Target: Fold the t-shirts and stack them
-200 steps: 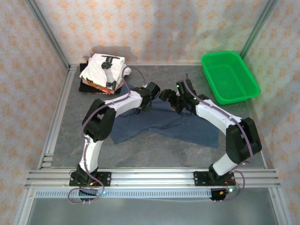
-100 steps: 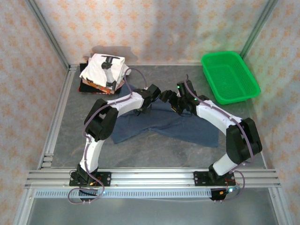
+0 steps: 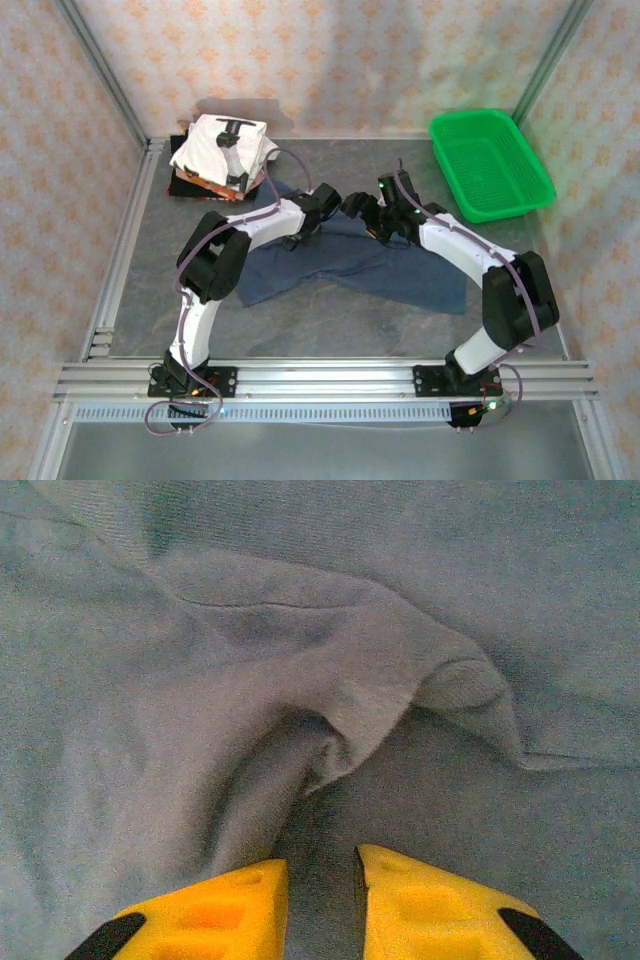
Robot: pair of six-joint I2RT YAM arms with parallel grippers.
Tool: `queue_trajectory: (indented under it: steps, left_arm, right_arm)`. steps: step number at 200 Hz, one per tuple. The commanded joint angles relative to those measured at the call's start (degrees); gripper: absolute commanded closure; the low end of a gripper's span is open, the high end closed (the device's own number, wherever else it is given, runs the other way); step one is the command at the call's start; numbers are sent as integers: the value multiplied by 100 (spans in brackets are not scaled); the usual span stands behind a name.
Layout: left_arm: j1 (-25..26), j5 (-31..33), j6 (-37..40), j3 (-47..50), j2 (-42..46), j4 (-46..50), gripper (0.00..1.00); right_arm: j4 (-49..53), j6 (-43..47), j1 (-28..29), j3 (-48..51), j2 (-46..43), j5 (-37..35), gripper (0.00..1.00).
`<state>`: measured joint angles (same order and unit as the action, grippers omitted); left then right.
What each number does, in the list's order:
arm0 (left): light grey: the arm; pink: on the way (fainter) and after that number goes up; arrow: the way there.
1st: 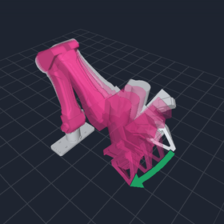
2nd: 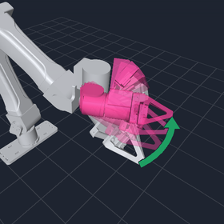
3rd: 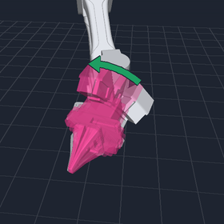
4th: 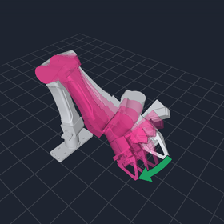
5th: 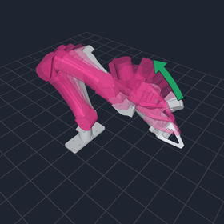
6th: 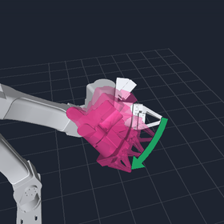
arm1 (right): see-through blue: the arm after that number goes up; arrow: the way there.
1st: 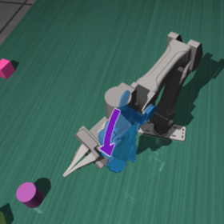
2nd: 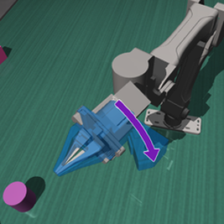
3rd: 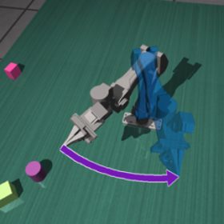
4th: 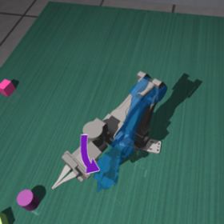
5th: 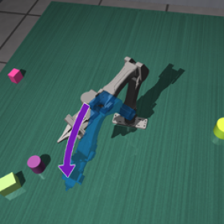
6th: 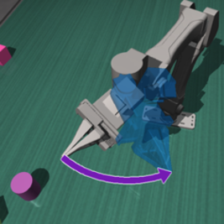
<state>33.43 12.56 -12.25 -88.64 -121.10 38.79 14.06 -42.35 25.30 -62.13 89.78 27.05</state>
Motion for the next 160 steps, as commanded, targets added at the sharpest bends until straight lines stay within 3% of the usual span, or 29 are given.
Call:
queue_trajectory:
  steps: [1,160]
  left_arm:
    - [-164,294,41,16,133,1,75]
    - [-450,613,128,-379,-225,-56,73]
  right_arm:
    - [-98,16,-27,-50,33,29,14]
    - [-238,-85,-29,47,182,266,14]
